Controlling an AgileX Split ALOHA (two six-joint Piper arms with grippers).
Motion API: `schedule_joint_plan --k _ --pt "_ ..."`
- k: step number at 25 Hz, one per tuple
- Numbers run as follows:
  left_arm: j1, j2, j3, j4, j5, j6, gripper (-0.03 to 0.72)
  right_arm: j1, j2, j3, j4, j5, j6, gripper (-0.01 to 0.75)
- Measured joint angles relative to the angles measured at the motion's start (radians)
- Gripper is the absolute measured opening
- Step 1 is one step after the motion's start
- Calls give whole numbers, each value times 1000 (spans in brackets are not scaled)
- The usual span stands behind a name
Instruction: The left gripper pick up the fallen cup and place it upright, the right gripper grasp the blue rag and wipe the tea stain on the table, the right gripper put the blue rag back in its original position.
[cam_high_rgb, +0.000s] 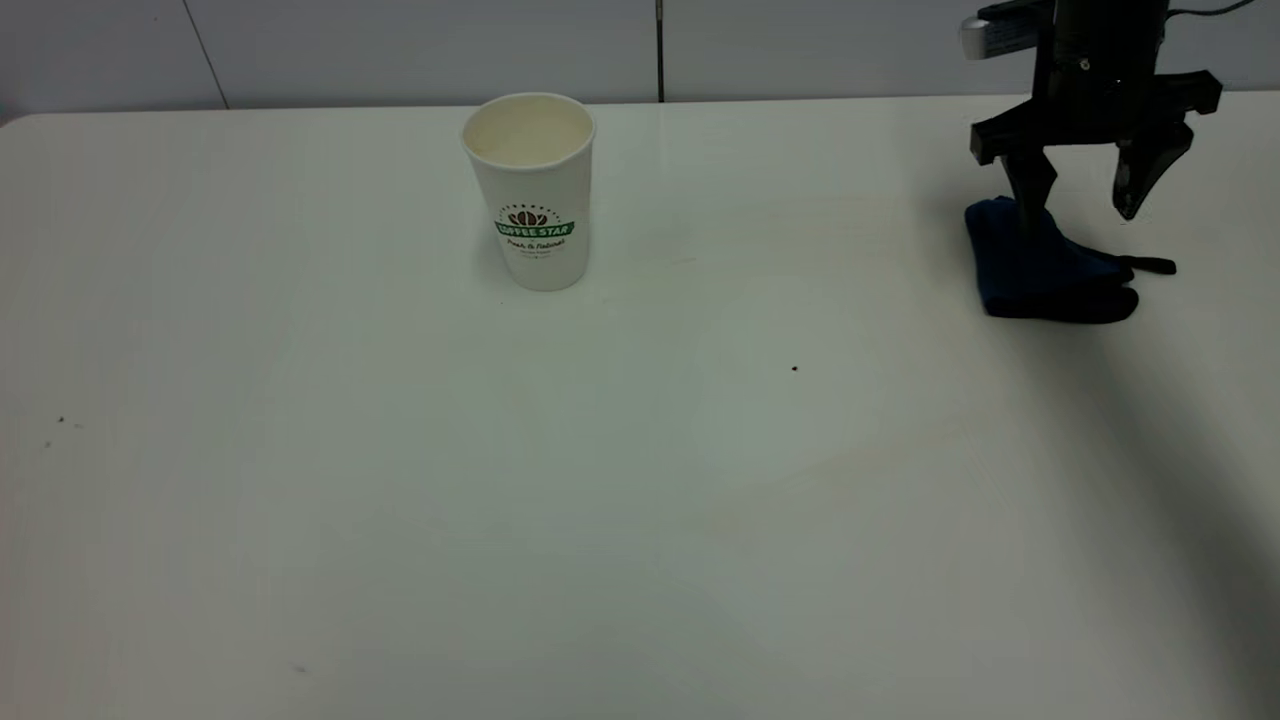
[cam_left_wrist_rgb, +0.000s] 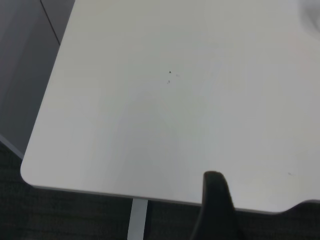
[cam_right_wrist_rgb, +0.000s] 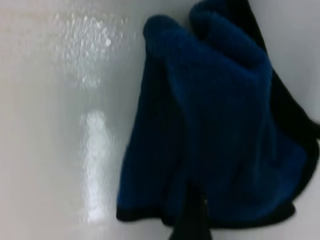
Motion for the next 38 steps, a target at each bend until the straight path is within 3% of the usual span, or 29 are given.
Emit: schedule_joint_plan --k 3,10,19,27,34,38 --pt "0 0 0 0 0 0 552 0 -2 -90 13 99 -32 728" --pt "0 0 0 0 0 1 552 0 -131 -82 133 121 -116 729" --pt "0 0 0 0 0 1 552 1 -661 462 161 126 -157 727" --pt "0 0 0 0 0 1 552 1 -1180 848 162 131 -116 705" --pt "0 0 0 0 0 1 552 1 -1568 1159 179 141 -54 658" --pt "0 0 0 0 0 0 552 1 -1741 1312 207 145 -51 594"
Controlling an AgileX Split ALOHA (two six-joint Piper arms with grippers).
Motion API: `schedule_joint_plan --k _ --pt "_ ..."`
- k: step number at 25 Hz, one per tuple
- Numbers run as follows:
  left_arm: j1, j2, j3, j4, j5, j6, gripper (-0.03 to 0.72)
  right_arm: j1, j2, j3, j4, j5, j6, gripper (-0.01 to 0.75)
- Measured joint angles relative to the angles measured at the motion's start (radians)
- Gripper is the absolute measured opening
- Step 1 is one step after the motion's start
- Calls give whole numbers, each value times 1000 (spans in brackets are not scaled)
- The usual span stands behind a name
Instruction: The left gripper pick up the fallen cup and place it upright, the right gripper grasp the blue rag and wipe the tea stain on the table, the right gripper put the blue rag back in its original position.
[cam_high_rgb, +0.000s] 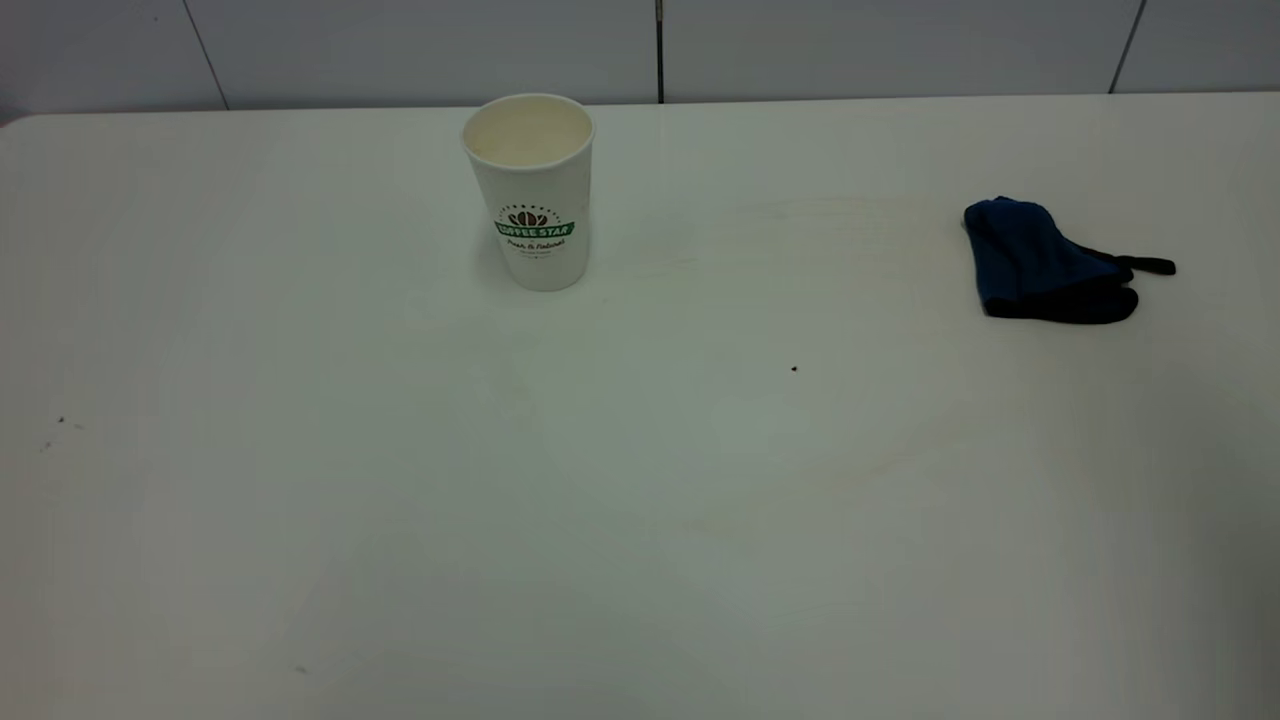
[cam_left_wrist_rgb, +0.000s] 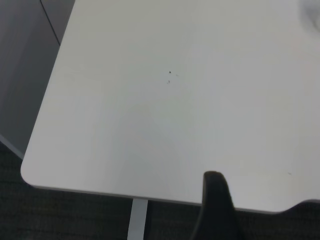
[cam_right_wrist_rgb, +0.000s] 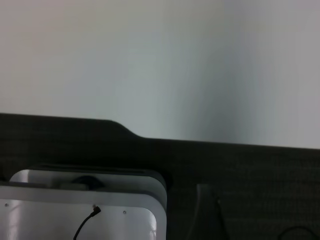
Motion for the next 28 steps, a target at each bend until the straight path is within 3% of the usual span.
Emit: schedule_joint_plan --k 4,13,20,28 --pt "0 0 0 0 0 0 552 0 -137 148 4 0 1 578" --pt "0 0 0 0 0 0 552 0 -441 368 6 -86 -2 642" --pt "0 0 0 0 0 0 552 0 -702 427 -16 -123 -37 614" --pt "0 0 0 0 0 1 552 0 -813 427 -16 -123 -45 571"
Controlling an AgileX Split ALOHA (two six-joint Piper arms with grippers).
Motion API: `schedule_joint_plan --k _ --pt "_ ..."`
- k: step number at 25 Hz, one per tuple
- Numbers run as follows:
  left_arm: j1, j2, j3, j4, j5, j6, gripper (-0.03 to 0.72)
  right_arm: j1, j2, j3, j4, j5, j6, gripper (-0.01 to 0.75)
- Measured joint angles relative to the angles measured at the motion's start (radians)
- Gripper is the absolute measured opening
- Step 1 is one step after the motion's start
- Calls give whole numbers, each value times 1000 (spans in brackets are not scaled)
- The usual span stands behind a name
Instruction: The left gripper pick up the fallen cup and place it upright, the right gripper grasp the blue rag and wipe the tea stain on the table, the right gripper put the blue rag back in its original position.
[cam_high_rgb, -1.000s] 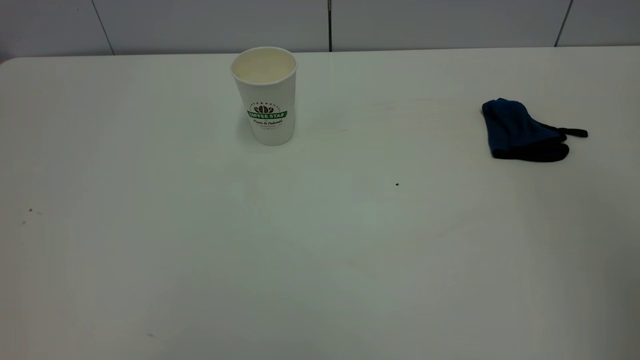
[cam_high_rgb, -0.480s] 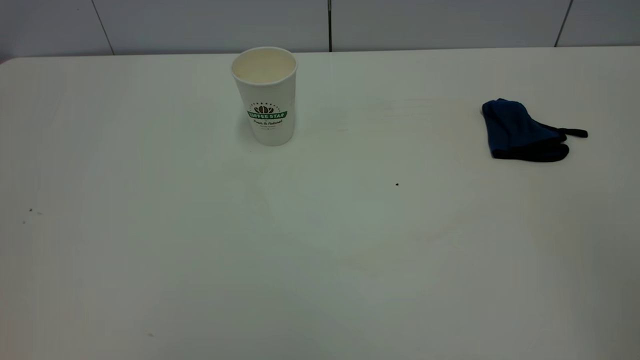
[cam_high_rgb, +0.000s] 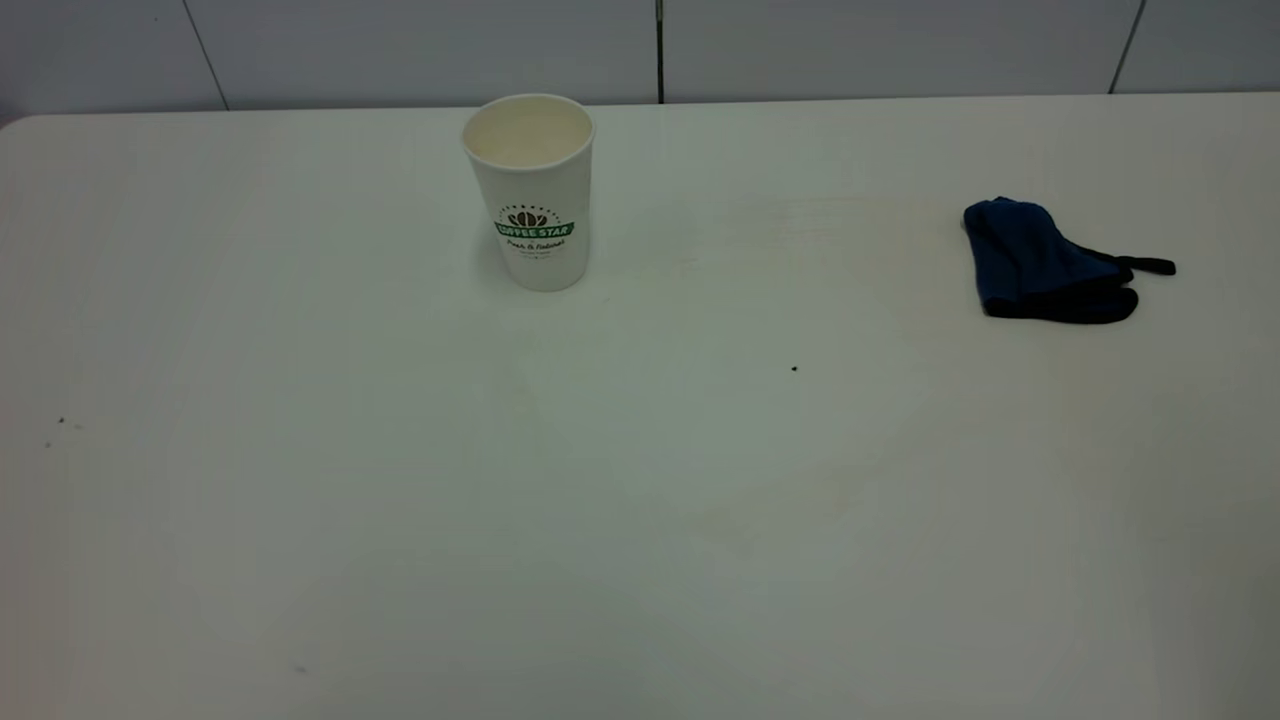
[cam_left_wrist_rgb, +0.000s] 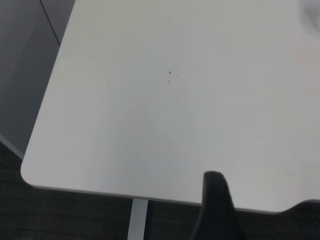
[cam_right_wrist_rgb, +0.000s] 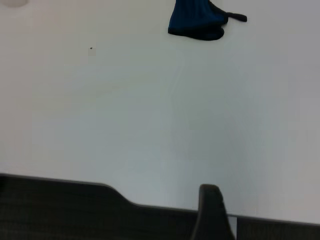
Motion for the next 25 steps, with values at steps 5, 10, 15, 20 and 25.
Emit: schedule_joint_plan --k 5,10,15,20,25 --pt "0 0 0 0 0 1 552 0 -9 0 15 0 0 568" --pt "0 0 0 0 0 1 552 0 -12 1 16 0 -1 567" --pt "0 0 0 0 0 1 552 0 -13 1 18 0 -1 567" --pt "0 0 0 0 0 1 552 -23 -20 1 0 0 -2 567" --pt "0 0 0 0 0 1 552 -92 -108 1 -6 0 -1 567"
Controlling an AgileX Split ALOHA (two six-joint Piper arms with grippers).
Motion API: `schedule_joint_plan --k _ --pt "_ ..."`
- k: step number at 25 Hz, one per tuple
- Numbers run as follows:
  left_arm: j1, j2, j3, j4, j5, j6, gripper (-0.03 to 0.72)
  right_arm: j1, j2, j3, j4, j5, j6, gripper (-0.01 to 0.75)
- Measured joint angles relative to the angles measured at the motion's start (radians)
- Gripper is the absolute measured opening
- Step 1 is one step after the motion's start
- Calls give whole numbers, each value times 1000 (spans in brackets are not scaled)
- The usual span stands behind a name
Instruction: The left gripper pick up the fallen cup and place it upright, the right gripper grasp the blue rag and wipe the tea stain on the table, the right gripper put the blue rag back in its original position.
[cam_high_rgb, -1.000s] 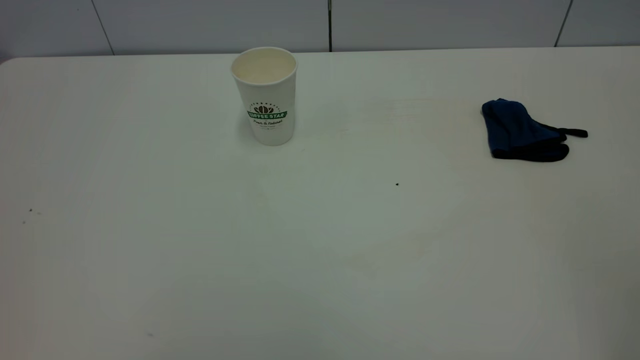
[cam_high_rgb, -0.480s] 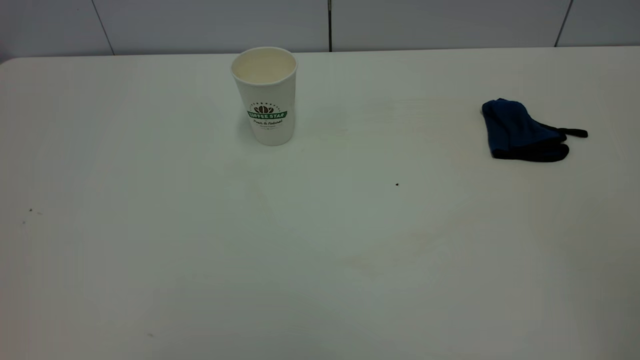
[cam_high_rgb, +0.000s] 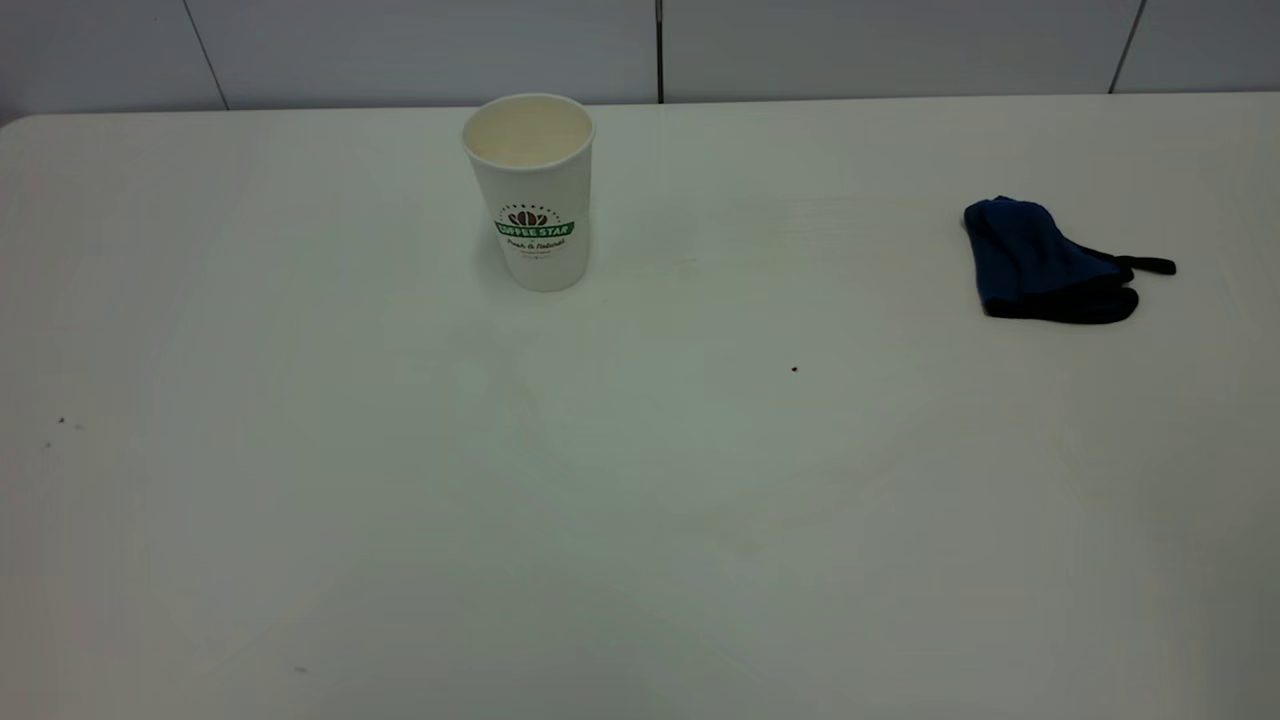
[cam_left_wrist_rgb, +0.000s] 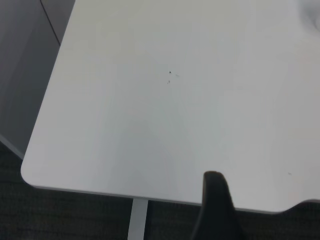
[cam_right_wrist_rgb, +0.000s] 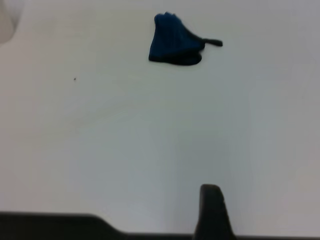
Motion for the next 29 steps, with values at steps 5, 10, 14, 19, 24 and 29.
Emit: schedule_joint_plan --k 5,10,14,19,24,29 --pt "0 0 0 0 0 0 552 -31 -29 0 -4 1 1 567" --pt "0 0 0 0 0 -1 552 -31 -29 0 -4 1 1 567" --pt "0 0 0 0 0 -1 552 -31 -29 0 -4 1 2 567" --pt "0 0 0 0 0 -1 552 -31 -29 0 -4 1 2 567" --pt "0 0 0 0 0 -1 552 -31 -29 0 -3 1 2 567" --pt "0 0 0 0 0 -1 552 -31 -29 0 -3 1 2 567"
